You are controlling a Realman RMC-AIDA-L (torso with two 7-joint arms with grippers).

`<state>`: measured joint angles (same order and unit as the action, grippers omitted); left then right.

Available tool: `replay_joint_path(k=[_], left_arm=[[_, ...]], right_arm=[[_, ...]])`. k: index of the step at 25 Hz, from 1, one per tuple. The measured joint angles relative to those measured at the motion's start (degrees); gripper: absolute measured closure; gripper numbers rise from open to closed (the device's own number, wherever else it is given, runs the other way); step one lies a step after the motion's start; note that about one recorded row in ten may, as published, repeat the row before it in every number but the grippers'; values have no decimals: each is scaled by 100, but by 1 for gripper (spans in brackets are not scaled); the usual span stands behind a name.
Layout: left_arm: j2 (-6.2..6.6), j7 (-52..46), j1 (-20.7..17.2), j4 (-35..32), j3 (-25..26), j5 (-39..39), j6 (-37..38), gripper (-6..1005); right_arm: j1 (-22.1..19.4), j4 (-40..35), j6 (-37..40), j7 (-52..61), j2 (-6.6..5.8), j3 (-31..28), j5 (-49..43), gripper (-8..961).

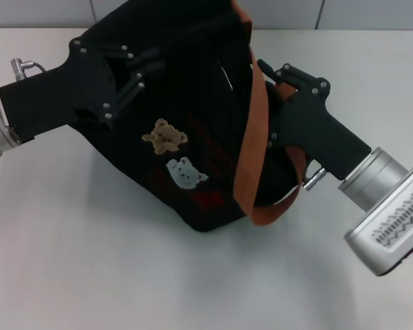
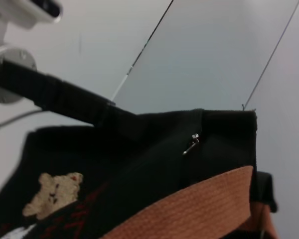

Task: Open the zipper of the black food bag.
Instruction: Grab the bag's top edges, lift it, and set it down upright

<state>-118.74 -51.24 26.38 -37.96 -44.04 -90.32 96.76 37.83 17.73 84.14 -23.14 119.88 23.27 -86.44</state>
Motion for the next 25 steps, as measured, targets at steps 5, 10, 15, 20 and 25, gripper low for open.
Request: replay_joint_path(k=[5,10,15,20,25], left_arm=[[0,9,12,0,1,-4,-26,912],[4,9,16,-8,-6,-33,-20,912],[6,9,47,-26,-9,-36,-19,912],[9,-15,84,-15,-9,-40,-17,912],[6,-49,102,-25,-90,-39,-2,911]], right_arm=[[-14,280,20,-952,0,-371,-13,557],[-125,276,299,-1063,0,-466,-20,557],[-124,182,198,-1087,0,-510,-22,558],[-9,102,-155,-1114,0,-500,-86,557],[161,116,-472,-1116,0,-548,-245,556]])
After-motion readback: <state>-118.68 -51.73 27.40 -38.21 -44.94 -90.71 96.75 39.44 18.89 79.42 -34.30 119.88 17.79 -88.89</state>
